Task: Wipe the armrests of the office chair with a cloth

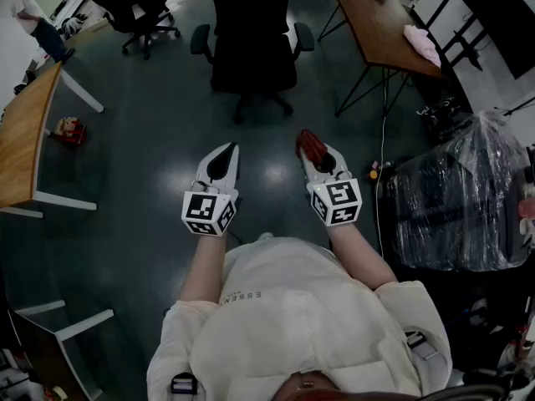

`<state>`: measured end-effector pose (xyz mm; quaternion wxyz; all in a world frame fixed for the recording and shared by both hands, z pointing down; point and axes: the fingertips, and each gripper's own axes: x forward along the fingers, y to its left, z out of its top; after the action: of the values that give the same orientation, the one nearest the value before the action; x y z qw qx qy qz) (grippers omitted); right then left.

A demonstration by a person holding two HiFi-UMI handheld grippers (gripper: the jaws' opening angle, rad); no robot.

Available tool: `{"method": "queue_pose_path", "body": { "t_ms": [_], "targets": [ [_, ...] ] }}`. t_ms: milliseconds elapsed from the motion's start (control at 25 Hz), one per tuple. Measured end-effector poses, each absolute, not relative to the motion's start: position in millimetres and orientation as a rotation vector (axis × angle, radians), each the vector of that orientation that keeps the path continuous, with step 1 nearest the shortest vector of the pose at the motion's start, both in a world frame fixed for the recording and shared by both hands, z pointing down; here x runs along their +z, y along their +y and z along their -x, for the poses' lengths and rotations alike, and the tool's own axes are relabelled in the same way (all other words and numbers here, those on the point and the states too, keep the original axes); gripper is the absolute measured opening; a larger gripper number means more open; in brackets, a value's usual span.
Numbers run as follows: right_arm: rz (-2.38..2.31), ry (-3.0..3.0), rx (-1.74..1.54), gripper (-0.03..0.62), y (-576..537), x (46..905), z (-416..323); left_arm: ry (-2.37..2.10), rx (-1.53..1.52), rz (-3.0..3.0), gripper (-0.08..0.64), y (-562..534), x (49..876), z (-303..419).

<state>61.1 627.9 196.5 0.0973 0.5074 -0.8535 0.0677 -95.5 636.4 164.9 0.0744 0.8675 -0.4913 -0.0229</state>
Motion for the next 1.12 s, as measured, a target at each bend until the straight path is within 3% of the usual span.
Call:
{"method": "queue_pose_path", "body": {
  "t_ms": [1120],
  "targets": [
    [-1.476, -2.472, 0.246, 0.049, 544.7, 239.8, -49.1, -1.492, -0.032, -2.482, 0.017, 569.0, 218.0, 131.8]
  ]
}}
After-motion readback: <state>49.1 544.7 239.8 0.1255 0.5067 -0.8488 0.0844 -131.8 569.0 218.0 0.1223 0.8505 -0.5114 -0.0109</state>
